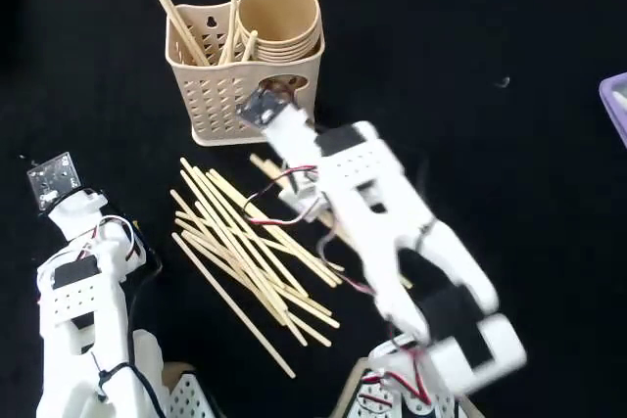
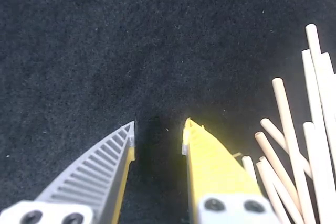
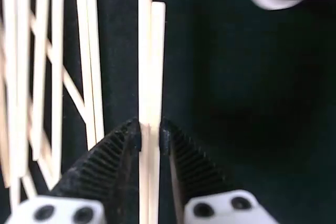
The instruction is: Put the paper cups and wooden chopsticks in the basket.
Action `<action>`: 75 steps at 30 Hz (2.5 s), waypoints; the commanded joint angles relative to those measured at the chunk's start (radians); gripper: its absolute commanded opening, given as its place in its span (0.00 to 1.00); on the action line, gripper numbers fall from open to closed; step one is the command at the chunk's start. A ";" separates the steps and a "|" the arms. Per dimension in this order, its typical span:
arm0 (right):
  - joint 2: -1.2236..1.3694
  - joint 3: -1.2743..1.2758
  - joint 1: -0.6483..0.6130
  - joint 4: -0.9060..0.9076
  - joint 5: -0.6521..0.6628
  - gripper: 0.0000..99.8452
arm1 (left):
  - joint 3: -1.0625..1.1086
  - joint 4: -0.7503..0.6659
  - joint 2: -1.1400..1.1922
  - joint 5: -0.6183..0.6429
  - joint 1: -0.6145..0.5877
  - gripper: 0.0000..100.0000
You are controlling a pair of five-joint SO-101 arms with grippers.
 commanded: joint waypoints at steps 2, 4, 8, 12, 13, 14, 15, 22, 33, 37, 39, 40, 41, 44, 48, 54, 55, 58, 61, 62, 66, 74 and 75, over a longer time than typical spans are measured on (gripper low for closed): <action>-0.295 -0.036 0.012 0.034 0.002 0.01 | -0.005 -0.002 -0.020 -0.009 0.010 0.15; -0.389 -0.048 -0.031 0.021 -0.017 0.01 | -0.005 -0.002 -0.020 -0.009 0.010 0.15; -0.538 -0.094 -0.184 -0.048 -0.118 0.01 | -0.005 -0.002 -0.020 -0.009 0.010 0.15; -0.598 -0.137 -0.272 -0.351 -0.166 0.01 | -0.005 -0.002 -0.020 -0.009 0.010 0.15; -0.598 -0.136 -0.279 -0.454 -0.181 0.01 | -0.005 -0.002 -0.020 -0.009 0.010 0.15; -0.591 -0.133 -0.285 -0.546 -0.203 0.01 | -0.005 0.000 -0.020 -0.009 0.010 0.15; -0.576 -0.128 -0.292 -0.644 -0.219 0.01 | -0.005 0.000 -0.020 -0.009 0.010 0.15; -0.340 -0.217 -0.295 -1.125 -0.238 0.01 | -0.005 0.000 -0.020 -0.009 0.010 0.15; 0.165 -0.602 -0.201 -1.134 -0.241 0.01 | -0.005 0.002 -0.020 -0.009 0.005 0.15; 0.237 -0.598 -0.164 -1.132 -0.242 0.01 | -0.005 0.002 -0.020 -0.009 0.007 0.15; 0.263 -0.599 -0.152 -1.100 -0.242 0.01 | -0.005 0.000 -0.020 -0.009 0.008 0.15; 0.269 -0.602 -0.149 -1.068 -0.244 0.01 | -0.005 0.000 -0.020 -0.009 0.008 0.15; 0.275 -0.604 -0.149 -1.028 -0.244 0.02 | -0.005 0.000 -0.020 -0.009 0.008 0.15; 0.263 -0.618 -0.153 -0.884 -0.244 0.10 | -0.005 0.000 -0.020 -0.009 0.008 0.15; 0.199 -0.699 -0.155 -0.663 -0.244 0.13 | -0.005 0.000 -0.020 -0.009 0.008 0.15; -0.021 -0.803 -0.175 -0.074 -0.238 0.10 | -0.005 0.000 -0.020 -0.009 0.007 0.15; -0.053 -0.802 -0.186 0.031 -0.238 0.10 | -0.005 0.000 -0.020 -0.009 0.008 0.15; -0.107 -0.727 -0.221 0.249 -0.242 0.10 | -0.005 -0.002 -0.020 -0.009 0.010 0.15; -0.120 -0.536 -0.259 0.302 -0.235 0.10 | -0.005 -0.002 -0.020 -0.009 0.010 0.15; -0.120 -0.450 -0.273 0.278 -0.230 0.10 | -0.005 0.000 -0.020 -0.009 0.010 0.15; -0.119 -0.065 -0.293 0.006 -0.186 0.10 | -0.007 0.003 -0.020 -0.009 0.007 0.15; -0.084 0.257 -0.222 -0.388 -0.103 0.10 | -0.005 0.002 -0.020 -0.009 0.010 0.15; -0.056 0.255 -0.222 -0.405 -0.101 0.10 | -0.005 0.000 -0.020 -0.009 0.010 0.15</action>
